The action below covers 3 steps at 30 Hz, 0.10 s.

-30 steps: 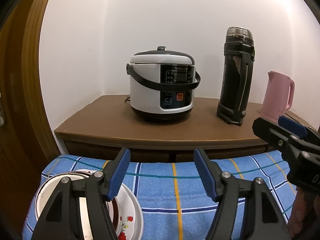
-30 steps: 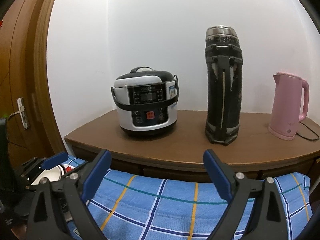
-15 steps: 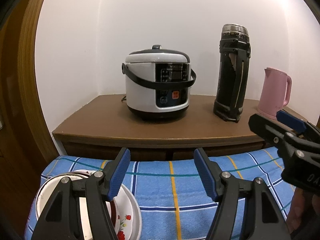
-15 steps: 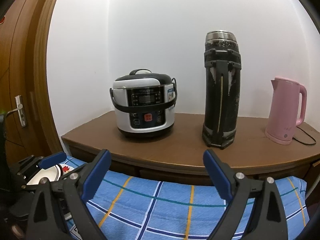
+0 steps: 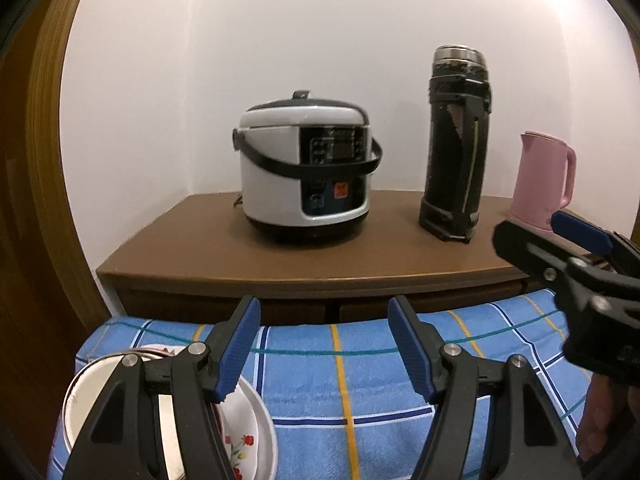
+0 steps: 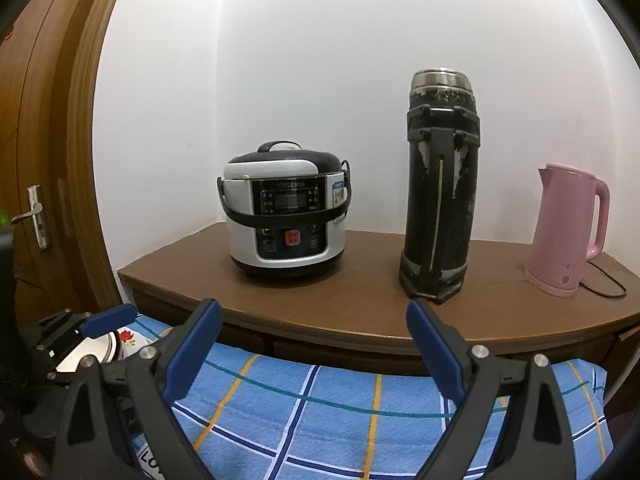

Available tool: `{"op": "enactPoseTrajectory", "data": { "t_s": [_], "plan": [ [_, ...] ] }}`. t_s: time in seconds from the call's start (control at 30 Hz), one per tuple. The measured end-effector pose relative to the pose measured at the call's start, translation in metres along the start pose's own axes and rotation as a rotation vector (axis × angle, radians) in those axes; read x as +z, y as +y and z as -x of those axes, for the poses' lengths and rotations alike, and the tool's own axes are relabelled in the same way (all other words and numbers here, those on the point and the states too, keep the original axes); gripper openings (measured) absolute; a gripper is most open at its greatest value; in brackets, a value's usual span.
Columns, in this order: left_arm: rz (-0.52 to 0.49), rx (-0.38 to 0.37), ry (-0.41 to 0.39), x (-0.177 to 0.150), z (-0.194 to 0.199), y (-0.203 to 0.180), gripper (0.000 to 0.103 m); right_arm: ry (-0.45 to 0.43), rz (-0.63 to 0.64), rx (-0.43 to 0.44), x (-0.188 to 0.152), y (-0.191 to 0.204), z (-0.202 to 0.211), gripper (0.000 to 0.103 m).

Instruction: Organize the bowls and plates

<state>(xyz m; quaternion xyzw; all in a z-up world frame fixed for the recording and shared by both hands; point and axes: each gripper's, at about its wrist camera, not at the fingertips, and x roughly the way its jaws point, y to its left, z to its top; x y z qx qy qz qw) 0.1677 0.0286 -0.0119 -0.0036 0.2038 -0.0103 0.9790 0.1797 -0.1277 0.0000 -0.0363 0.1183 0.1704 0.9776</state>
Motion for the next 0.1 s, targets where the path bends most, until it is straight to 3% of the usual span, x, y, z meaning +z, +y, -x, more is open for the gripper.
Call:
{"op": "enactPoseTrajectory", "data": {
  "t_s": [0.1],
  "plan": [
    [-0.012,-0.012,-0.011,0.0008,0.0029,-0.0022,0.069,-0.009,-0.004,-0.004,-0.0013,-0.0020,0.0013,0.095]
  ]
}}
